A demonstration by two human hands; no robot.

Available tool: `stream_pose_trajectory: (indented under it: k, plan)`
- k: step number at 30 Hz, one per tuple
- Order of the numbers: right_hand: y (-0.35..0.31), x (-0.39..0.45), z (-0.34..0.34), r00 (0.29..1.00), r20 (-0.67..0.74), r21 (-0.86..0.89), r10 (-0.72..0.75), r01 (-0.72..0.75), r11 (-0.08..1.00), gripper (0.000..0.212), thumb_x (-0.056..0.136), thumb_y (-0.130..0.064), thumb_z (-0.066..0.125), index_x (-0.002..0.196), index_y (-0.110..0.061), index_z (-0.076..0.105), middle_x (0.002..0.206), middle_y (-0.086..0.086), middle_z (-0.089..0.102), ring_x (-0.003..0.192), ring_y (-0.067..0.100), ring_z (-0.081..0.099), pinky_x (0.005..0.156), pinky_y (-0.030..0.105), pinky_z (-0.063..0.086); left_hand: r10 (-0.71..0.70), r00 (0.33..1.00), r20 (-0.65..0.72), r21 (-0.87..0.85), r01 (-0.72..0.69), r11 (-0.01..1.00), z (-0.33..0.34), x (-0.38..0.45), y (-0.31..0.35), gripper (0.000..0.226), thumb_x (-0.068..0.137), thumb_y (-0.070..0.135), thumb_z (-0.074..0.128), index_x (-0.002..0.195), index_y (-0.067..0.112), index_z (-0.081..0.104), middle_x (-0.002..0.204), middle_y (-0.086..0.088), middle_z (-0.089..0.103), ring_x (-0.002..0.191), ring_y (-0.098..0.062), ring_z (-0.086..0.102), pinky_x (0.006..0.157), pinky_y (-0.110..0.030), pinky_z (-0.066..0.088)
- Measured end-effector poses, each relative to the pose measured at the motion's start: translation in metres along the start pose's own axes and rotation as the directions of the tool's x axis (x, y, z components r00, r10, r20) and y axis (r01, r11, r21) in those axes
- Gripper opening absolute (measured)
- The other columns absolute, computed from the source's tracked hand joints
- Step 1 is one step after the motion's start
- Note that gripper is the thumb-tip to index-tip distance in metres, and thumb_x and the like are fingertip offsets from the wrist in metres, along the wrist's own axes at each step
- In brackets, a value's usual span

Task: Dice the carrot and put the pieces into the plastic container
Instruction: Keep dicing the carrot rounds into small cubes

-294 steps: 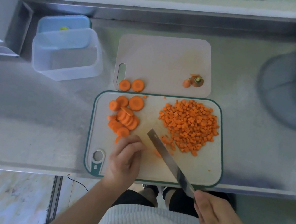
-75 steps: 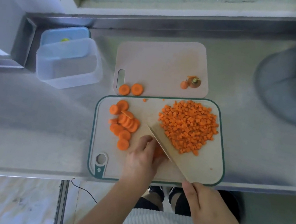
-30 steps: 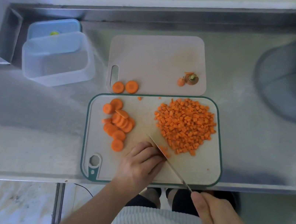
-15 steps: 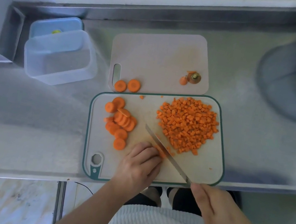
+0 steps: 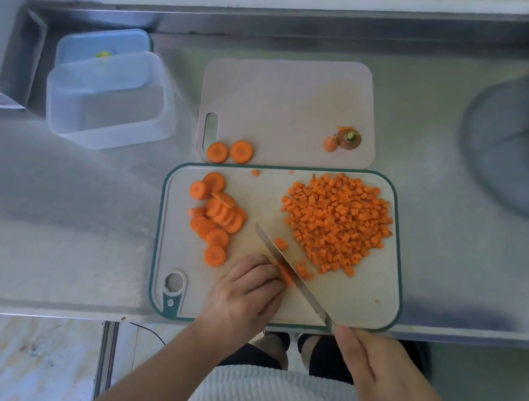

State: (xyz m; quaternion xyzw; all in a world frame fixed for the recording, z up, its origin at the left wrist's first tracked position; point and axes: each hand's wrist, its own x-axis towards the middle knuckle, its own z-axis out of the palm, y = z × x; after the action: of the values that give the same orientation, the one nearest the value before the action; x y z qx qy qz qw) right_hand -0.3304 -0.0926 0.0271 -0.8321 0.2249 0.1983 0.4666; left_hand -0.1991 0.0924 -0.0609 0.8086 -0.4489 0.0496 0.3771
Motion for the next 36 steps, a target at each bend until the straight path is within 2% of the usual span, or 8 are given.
stream_pose_trajectory:
  k: [6, 10, 14, 21, 24, 28, 31, 36]
  plan:
    - [-0.001, -0.014, -0.003, 0.994, 0.066, -0.113, 0.087, -0.080, 0.990, 0.059, 0.082, -0.066, 0.016, 0.066, -0.023, 0.054, 0.061, -0.020, 0.060, 0.066, 0.002, 0.055, 0.065, 0.018, 0.042, -0.026, 0.999, -0.020, -0.020, 0.026, 0.999, 0.000, 0.000, 0.000, 0.006, 0.089, 0.005, 0.073, 0.086, 0.003, 0.078, 0.095, -0.006, 0.074, 0.092, -0.025, 0.069, 0.091, -0.030, 0.053]
    - [-0.009, 0.005, 0.008, 1.000, 0.030, -0.120, -0.007, 0.010, 0.993, 0.072, 0.087, -0.070, 0.006, 0.078, -0.023, 0.060, 0.074, -0.006, 0.065, 0.075, 0.005, 0.059, 0.078, 0.027, 0.047, -0.040, 0.999, -0.029, -0.049, 0.039, 0.998, -0.001, 0.001, 0.001, 0.003, 0.087, 0.000, 0.075, 0.086, 0.002, 0.078, 0.095, -0.007, 0.074, 0.094, -0.023, 0.069, 0.092, -0.027, 0.053]
    - [-0.019, 0.015, 0.007, 1.000, 0.017, -0.063, -0.019, 0.020, 0.998, 0.063, 0.086, -0.065, 0.015, 0.063, -0.017, 0.049, 0.056, -0.004, 0.050, 0.055, 0.008, 0.048, 0.066, 0.030, 0.045, -0.043, 0.999, -0.009, -0.052, 0.042, 0.998, -0.003, 0.001, 0.002, 0.002, 0.085, 0.000, 0.076, 0.087, 0.001, 0.077, 0.095, -0.007, 0.074, 0.094, -0.024, 0.069, 0.089, -0.029, 0.054]
    - [0.010, -0.015, -0.003, 0.999, 0.033, -0.039, 0.014, -0.012, 0.999, 0.090, 0.081, -0.080, 0.015, 0.082, -0.005, 0.064, 0.077, 0.005, 0.068, 0.074, 0.012, 0.061, 0.076, 0.027, 0.047, -0.150, 0.984, -0.097, -0.114, 0.139, 0.984, -0.018, -0.013, 0.002, 0.004, 0.085, -0.001, 0.072, 0.083, -0.001, 0.075, 0.093, -0.008, 0.069, 0.092, -0.022, 0.066, 0.084, -0.028, 0.054]
    - [0.004, -0.012, -0.001, 0.994, 0.101, -0.061, 0.039, -0.033, 0.998, 0.069, 0.084, -0.067, 0.021, 0.069, -0.010, 0.057, 0.062, 0.003, 0.058, 0.065, 0.010, 0.054, 0.066, 0.018, 0.040, -0.227, 0.964, -0.137, -0.122, 0.211, 0.970, -0.022, -0.015, 0.001, 0.003, 0.079, -0.004, 0.073, 0.081, -0.002, 0.073, 0.091, -0.009, 0.067, 0.088, -0.020, 0.063, 0.080, -0.027, 0.052]
    - [0.003, -0.002, -0.003, 0.992, 0.112, 0.042, 0.055, -0.060, 0.997, 0.051, 0.086, -0.060, 0.030, 0.058, -0.022, 0.049, 0.057, -0.005, 0.052, 0.058, 0.005, 0.048, 0.062, 0.021, 0.039, -0.208, 0.971, -0.114, -0.119, 0.194, 0.974, -0.021, -0.014, 0.002, 0.005, 0.080, -0.005, 0.073, 0.081, -0.001, 0.073, 0.091, -0.008, 0.066, 0.091, -0.020, 0.063, 0.083, -0.027, 0.052]
    - [0.006, 0.009, -0.014, 0.988, 0.081, 0.147, 0.132, -0.143, 0.979, 0.051, 0.088, -0.061, 0.031, 0.054, -0.025, 0.040, 0.048, -0.009, 0.036, 0.048, 0.005, 0.035, 0.055, 0.026, 0.036, -0.184, 0.978, -0.099, -0.108, 0.174, 0.979, -0.020, -0.011, 0.002, 0.004, 0.084, 0.000, 0.070, 0.082, -0.001, 0.073, 0.091, -0.008, 0.067, 0.093, -0.018, 0.063, 0.083, -0.030, 0.054]
    - [-0.005, 0.021, -0.030, 0.977, 0.143, 0.195, 0.159, -0.186, 0.963, 0.051, 0.090, -0.056, 0.029, 0.061, -0.014, 0.036, 0.042, -0.008, 0.031, 0.035, 0.004, 0.028, 0.039, 0.012, 0.026, -0.152, 0.982, -0.108, -0.087, 0.143, 0.986, -0.018, -0.004, 0.002, 0.007, 0.088, 0.005, 0.068, 0.085, 0.001, 0.074, 0.096, -0.006, 0.066, 0.094, -0.017, 0.062, 0.077, -0.037, 0.055]
